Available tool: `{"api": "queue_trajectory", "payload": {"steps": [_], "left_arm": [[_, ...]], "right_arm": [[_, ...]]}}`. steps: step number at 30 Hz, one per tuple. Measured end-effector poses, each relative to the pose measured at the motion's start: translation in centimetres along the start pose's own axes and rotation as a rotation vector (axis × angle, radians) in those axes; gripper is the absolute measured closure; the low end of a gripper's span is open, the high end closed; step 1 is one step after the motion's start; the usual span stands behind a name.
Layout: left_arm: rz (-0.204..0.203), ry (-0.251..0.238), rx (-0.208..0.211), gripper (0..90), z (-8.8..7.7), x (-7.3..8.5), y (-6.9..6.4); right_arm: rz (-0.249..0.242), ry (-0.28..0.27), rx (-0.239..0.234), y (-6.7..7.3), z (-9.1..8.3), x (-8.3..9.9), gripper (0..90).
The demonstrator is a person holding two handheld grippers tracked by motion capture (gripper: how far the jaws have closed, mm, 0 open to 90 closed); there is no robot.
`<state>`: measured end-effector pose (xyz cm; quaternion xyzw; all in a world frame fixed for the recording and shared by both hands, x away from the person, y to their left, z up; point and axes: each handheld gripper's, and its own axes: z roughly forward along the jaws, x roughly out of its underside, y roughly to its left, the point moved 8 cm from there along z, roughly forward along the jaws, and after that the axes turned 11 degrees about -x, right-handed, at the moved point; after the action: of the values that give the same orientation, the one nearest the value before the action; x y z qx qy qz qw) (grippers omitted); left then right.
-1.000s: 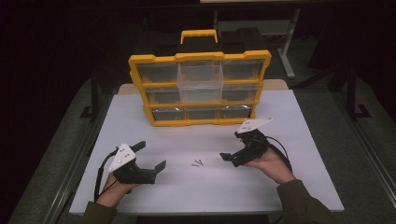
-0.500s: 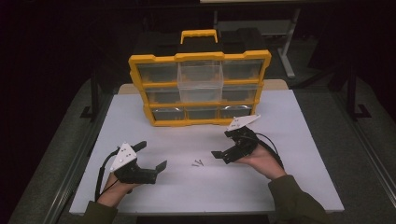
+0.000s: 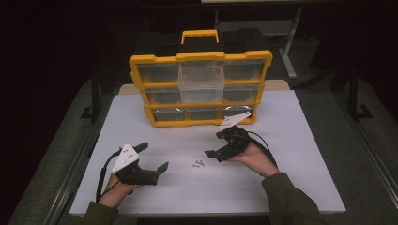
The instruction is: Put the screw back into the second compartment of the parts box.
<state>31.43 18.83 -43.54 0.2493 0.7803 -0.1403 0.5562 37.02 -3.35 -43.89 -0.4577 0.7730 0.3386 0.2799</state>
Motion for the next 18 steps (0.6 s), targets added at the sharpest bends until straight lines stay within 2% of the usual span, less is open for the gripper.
{"api": "queue_trajectory", "payload": {"steps": [8,17,18], "left_arm": [[0.002,0.002,0.007,0.0,0.1,0.1,-0.1],[0.02,0.003,0.013,0.0,0.2,0.2,-0.1],[0.012,0.006,0.014,0.0,0.2,0.2,-0.1]], "right_arm": [[-0.002,0.016,-0.011,0.0,0.9,-0.4,17.7],[0.005,0.039,-0.032,0.0,2.0,-0.8,26.9],[0.006,0.041,-0.032,0.0,2.2,-0.9,27.7]]}}
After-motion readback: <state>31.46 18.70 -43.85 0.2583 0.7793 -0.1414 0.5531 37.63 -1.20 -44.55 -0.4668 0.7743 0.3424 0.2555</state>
